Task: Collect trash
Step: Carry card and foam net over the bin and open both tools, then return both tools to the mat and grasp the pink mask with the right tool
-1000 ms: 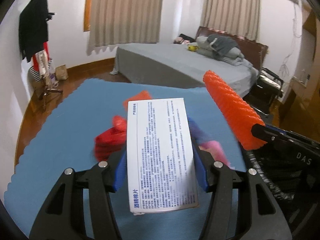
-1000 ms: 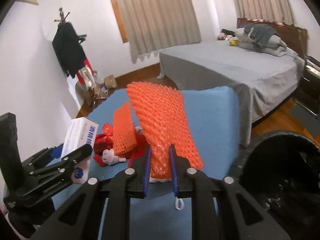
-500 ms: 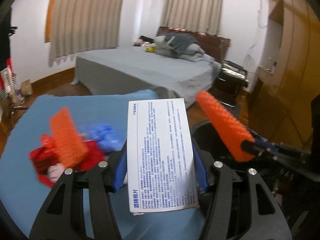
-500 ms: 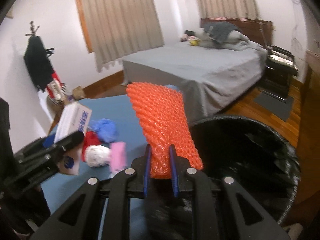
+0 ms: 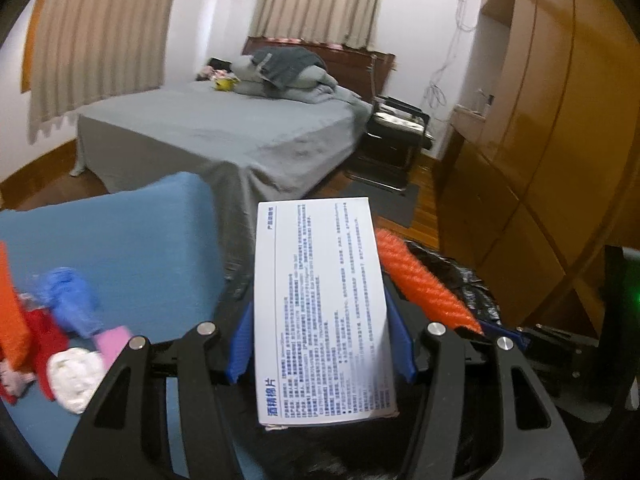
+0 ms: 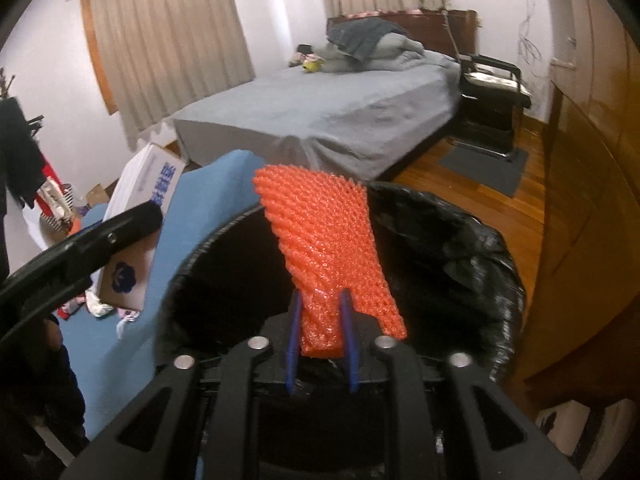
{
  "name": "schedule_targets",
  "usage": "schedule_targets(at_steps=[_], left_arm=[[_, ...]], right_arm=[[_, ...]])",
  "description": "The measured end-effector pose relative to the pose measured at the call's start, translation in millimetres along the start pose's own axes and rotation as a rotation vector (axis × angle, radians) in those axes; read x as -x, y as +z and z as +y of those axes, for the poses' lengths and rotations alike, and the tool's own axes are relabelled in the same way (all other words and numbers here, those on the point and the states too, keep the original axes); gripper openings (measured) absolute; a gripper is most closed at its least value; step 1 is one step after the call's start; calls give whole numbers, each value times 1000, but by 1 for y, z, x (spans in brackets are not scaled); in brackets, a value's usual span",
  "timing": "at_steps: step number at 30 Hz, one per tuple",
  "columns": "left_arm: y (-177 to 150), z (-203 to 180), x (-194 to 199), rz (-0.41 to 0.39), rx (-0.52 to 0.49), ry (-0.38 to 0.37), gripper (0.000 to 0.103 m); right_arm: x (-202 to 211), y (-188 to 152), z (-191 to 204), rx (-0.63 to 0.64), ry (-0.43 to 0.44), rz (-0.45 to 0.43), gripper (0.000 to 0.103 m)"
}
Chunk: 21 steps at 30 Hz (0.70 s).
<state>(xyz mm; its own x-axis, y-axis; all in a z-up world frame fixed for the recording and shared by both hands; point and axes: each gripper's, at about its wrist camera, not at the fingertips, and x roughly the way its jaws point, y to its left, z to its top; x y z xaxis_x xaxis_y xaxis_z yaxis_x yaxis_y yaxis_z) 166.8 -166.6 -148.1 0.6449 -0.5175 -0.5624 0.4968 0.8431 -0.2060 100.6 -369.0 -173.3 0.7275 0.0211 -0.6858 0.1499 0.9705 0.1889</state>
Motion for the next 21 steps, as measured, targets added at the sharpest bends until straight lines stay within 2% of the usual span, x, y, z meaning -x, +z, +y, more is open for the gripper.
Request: schedule_targets(at_steps=[1, 3, 6, 10, 15, 17, 21], left_arm=[[-2, -1, -3, 5, -1, -11, 56], [-2, -4, -12, 22, -2, -34, 68], [0, -5, -13, 22, -1, -34, 69], [-1, 10, 0, 1, 3, 0, 71], [-3, 45, 32, -44, 10, 109, 77], [-6, 58, 46, -58, 9, 156, 79], [-21, 98, 82, -74, 34, 290, 80]], right_arm=[[0, -2, -4, -3, -7, 2, 26], [-1, -5, -11, -11, -20, 4, 28], [0, -5, -16, -21, -31, 1, 31], [3, -7, -18, -18, -36, -12, 41], [8, -2, -3, -3, -20, -42, 63], [9, 0, 10, 6, -4, -58, 75], [9, 6, 42, 39, 54, -77, 87]])
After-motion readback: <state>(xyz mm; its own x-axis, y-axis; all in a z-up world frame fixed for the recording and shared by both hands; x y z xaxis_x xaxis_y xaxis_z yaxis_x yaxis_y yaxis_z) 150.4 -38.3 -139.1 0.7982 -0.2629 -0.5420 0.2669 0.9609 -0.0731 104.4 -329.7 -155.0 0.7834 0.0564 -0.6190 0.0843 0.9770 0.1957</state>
